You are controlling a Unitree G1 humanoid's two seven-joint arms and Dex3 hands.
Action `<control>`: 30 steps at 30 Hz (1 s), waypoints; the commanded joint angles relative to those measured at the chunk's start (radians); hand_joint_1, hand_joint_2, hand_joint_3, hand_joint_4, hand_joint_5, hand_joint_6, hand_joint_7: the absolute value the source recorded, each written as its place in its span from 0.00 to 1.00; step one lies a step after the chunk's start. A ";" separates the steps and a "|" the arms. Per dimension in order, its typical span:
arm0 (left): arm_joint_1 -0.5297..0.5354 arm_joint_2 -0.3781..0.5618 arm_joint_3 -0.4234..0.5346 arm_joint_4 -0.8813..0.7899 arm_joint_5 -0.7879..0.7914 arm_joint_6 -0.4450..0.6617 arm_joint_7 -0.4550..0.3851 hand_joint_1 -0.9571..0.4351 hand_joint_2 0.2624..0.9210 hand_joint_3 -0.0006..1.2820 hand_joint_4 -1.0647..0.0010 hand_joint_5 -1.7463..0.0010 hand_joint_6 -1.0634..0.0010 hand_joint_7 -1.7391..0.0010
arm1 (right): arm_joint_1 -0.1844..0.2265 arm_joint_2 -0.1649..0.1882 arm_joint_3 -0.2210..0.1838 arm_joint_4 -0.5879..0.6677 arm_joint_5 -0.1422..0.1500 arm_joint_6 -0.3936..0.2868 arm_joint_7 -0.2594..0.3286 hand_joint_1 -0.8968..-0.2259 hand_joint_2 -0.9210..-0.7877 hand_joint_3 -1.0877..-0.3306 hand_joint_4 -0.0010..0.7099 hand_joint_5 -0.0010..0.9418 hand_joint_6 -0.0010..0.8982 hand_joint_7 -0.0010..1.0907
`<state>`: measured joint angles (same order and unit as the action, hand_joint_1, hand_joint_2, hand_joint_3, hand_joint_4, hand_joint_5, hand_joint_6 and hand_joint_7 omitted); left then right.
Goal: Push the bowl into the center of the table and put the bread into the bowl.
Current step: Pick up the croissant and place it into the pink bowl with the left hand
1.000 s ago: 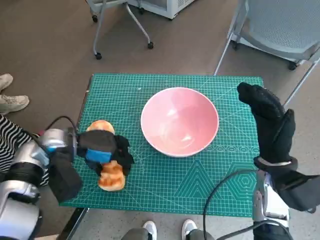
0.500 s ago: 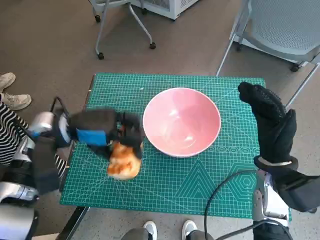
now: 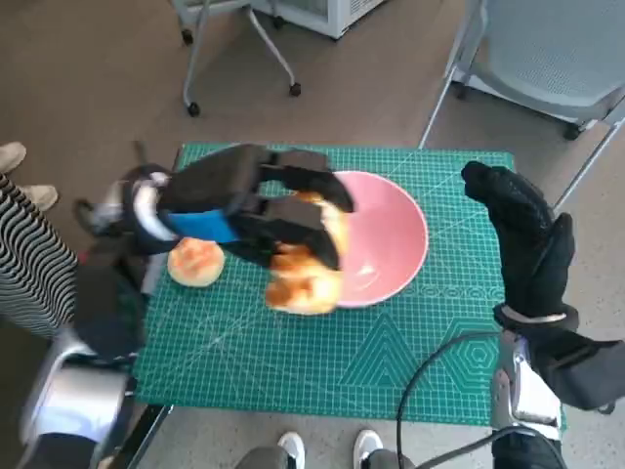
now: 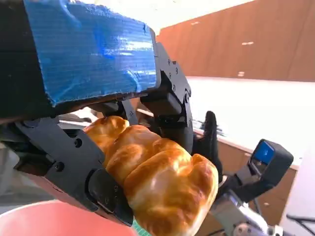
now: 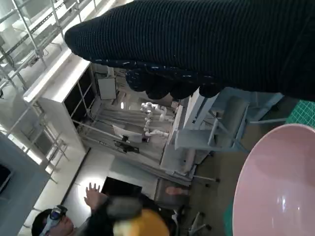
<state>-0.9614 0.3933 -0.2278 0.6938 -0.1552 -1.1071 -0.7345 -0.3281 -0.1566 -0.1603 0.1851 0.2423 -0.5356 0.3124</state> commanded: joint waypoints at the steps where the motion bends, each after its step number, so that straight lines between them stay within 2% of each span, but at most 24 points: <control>1: -0.052 -0.053 0.015 0.069 0.105 0.035 0.064 0.69 0.92 0.01 0.22 0.48 0.20 0.41 | 0.016 -0.007 -0.005 0.008 0.013 0.011 0.009 0.34 0.00 0.49 0.30 0.00 0.10 0.52; 3: -0.074 -0.076 0.013 0.123 0.167 0.033 0.102 0.69 0.95 0.01 0.27 0.45 0.25 0.38 | 0.018 -0.007 -0.005 0.005 0.012 0.010 0.009 0.34 0.00 0.49 0.30 0.00 0.10 0.52; 5: -0.107 -0.097 0.000 0.188 0.268 0.035 0.176 0.69 0.97 0.01 0.30 0.43 0.28 0.36 | 0.021 -0.007 -0.007 0.002 0.010 0.011 0.007 0.34 0.00 0.49 0.31 0.00 0.10 0.52; 10: -0.169 -0.126 -0.041 0.299 0.436 0.075 0.302 0.69 0.99 0.02 0.33 0.41 0.32 0.34 | 0.028 -0.009 -0.009 -0.007 0.008 0.011 0.005 0.34 0.00 0.49 0.31 0.00 0.10 0.52; 21: -0.244 -0.170 -0.120 0.449 0.599 0.149 0.412 0.69 1.00 0.09 0.44 0.34 0.43 0.26 | 0.042 -0.011 -0.019 -0.026 0.002 0.014 -0.002 0.34 0.00 0.50 0.31 0.00 0.11 0.52; 30: -0.274 -0.187 -0.176 0.510 0.689 0.188 0.510 0.69 1.00 0.11 0.46 0.33 0.46 0.24 | 0.047 -0.007 -0.024 -0.032 -0.006 0.014 -0.012 0.34 0.00 0.50 0.31 0.00 0.11 0.52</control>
<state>-1.1953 0.2186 -0.3852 1.1809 0.5065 -0.9401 -0.2591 -0.3061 -0.1583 -0.1807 0.1548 0.2402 -0.5352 0.3087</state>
